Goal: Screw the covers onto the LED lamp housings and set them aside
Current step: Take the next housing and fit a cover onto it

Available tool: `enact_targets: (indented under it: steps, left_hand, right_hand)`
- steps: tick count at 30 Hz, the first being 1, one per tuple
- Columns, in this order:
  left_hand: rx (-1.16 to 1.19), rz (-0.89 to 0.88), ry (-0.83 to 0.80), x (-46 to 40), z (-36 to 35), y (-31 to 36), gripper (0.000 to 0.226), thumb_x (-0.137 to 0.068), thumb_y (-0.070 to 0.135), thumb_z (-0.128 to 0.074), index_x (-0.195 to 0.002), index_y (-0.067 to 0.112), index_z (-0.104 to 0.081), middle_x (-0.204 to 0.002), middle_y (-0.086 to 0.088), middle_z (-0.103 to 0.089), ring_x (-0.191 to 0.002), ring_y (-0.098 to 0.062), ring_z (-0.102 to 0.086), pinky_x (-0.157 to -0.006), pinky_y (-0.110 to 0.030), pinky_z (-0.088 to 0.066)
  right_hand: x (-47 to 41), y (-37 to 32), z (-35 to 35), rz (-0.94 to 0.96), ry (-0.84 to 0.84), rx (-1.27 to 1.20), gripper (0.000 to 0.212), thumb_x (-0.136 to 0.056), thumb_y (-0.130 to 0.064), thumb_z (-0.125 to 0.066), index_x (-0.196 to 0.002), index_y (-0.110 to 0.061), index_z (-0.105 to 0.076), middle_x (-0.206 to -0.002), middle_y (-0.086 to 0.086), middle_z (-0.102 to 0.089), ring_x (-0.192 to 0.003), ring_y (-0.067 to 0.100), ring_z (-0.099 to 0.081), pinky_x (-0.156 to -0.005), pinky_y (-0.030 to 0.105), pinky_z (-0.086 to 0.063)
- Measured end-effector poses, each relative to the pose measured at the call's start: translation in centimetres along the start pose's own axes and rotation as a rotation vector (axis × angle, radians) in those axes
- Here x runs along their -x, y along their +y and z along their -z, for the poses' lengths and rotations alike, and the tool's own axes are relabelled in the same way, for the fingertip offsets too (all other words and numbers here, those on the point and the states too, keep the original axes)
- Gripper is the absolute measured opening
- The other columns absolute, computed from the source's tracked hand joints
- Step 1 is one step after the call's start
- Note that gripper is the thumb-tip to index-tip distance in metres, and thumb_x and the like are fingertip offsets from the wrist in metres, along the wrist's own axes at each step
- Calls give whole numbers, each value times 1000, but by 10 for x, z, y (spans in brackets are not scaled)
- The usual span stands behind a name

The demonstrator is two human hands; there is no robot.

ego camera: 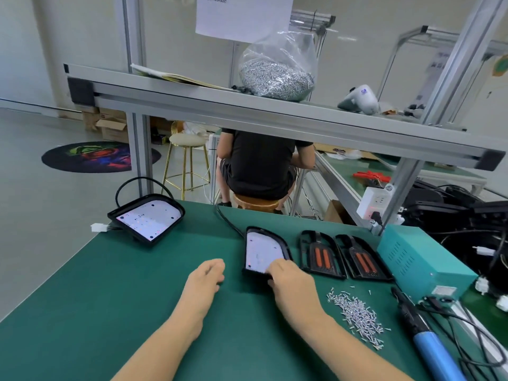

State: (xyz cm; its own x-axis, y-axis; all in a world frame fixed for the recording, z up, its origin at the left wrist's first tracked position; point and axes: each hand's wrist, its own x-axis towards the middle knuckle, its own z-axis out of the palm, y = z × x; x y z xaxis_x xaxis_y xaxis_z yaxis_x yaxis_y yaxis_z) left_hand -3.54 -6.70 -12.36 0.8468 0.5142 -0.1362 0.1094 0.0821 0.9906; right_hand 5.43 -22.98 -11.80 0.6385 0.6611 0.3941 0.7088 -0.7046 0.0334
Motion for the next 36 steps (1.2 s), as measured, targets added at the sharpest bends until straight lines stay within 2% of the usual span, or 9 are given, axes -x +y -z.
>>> enact_targets:
  steps: [2, 6, 11, 15, 20, 23, 27, 32, 36]
  left_hand:
    - [129, 66, -2, -7, 2, 8, 17, -93, 34, -52, -98, 19, -58, -112, -1, -60, -107, -20, -57, -98, -34, -43]
    - [80, 77, 50, -23, 12, 16, 20, -98, 19, -43, -115, 16, -53, -124, -4, -57, -109, -20, -54, -96, -33, -41]
    - [-506, -123, -18, -39, 24, 24, 63, -88, -11, -31, -136, 26, -47, -136, 3, -45, -85, -13, -56, -68, -20, -44]
    - [-1124, -234, -113, -53, 24, 26, 69, -82, -8, -35, -141, 29, -41, -151, 8, -33, -140, -17, -24, -112, -32, -21]
    - [-1461, -247, -37, -42, 39, 13, 42, -92, 16, -42, -129, 32, -52, -140, 9, -46, -126, -16, -43, -101, -33, -29]
    - [-1277, -276, 45, -26, 48, 6, 23, -96, 29, -44, -102, 26, -65, -114, 5, -61, -99, -18, -59, -86, -30, -41]
    - [-661, -32, -43, -5, 36, 13, 43, -93, 51, -46, -81, 15, -67, -74, 2, -70, -54, -15, -53, -59, -26, -42]
    - [-601, 58, -141, -2, 14, 15, 21, -85, 30, -63, -74, 13, -58, -68, -5, -50, -58, -21, -41, -54, -25, -35]
    - [-554, 32, -142, 4, 11, 6, 13, -68, 12, -60, -72, 0, -60, -64, -10, -43, -60, -19, -33, -57, -28, -24]
  right_hand:
    - [26, -8, 11, 151, 107, -103, 35, -52, -8, -88, -78, -17, -66, -80, -6, -64, -72, 17, -63, -50, 24, -45]
    - [66, -11, 29, 360, 130, -197, 28, -53, -14, -88, -75, -19, -70, -83, -9, -68, -69, 13, -65, -51, 20, -48]
    - [105, -4, 54, 498, 45, -232, 8, -79, -22, -75, -79, -29, -72, -91, -20, -68, -74, 1, -63, -58, 13, -50]
    - [127, -2, 70, 483, 26, -150, 12, -86, -32, -60, -81, -39, -69, -93, -28, -62, -75, -4, -58, -62, 9, -46]
    - [130, 10, 62, 419, 199, -141, 52, -104, -24, -29, -77, -29, -73, -89, -18, -68, -68, 3, -61, -59, 12, -49]
    - [125, 15, 51, 461, 241, -229, 40, -101, -21, -40, -80, -22, -74, -91, -11, -70, -70, 10, -62, -60, 16, -51]
    - [118, 18, 40, 541, 223, -331, 31, -100, -16, -42, -89, -18, -71, -97, -7, -68, -75, 15, -61, -65, 20, -51]
    - [107, 29, 47, 574, 139, -293, 36, -102, -14, -39, -89, -18, -73, -98, -9, -69, -81, 13, -63, -69, 20, -51]
    - [96, 39, 61, 485, -141, -363, 37, -68, 10, -64, -91, -17, -73, -102, -8, -69, -92, 12, -63, -79, 22, -52]
